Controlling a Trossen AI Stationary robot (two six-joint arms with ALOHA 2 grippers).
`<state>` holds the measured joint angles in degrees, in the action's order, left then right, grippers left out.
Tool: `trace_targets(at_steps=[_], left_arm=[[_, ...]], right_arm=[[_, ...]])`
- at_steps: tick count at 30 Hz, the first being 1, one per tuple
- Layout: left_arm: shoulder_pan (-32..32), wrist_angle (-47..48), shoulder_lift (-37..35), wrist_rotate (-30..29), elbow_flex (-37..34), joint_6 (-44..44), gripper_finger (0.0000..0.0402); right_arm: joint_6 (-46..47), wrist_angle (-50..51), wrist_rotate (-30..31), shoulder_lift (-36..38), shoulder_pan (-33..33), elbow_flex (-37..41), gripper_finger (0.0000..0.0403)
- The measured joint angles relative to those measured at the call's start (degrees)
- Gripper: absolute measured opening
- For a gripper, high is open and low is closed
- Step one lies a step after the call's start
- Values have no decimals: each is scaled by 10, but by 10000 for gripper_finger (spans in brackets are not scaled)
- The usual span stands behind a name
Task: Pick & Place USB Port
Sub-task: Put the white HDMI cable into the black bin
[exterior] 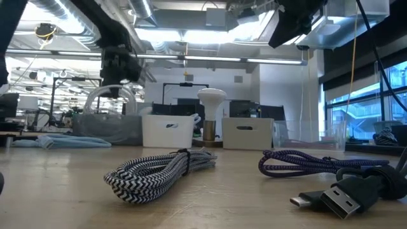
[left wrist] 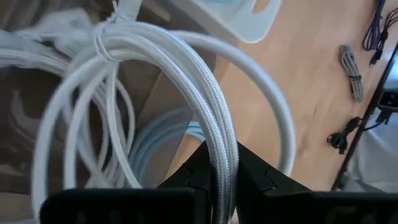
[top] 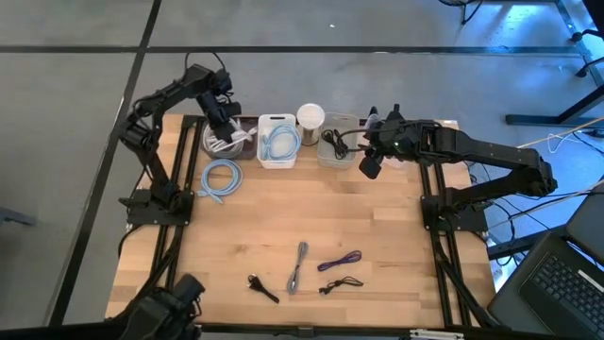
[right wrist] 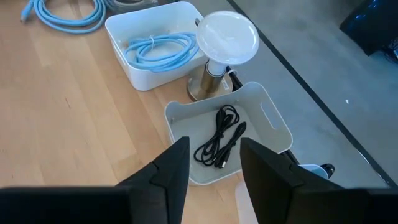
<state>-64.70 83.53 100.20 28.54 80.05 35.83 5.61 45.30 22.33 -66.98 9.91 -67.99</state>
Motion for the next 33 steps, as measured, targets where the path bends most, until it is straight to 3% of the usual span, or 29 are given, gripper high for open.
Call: trace_targets(at_steps=[4, 13, 18, 21, 28, 33], left_arm=[[-3, -4, 20, -3, 0, -36, 32], [-4, 6, -9, -46, 0, -79, 162], [-4, 28, -29, -50, 18, -105, 206], [-4, 68, -38, -65, 49, -130, 219], [-1, 65, -111, -70, 111, -181, 219], [31, 61, -193, -69, 103, -197, 222]], right_arm=[[0, 0, 0, 0, 0, 0, 144], [0, 0, 1, 0, 0, 0, 144], [0, 0, 1, 0, 0, 0, 144], [0, 0, 1, 0, 0, 0, 144], [2, 0, 1, 0, 0, 0, 144], [2, 0, 0, 0, 0, 0, 144]])
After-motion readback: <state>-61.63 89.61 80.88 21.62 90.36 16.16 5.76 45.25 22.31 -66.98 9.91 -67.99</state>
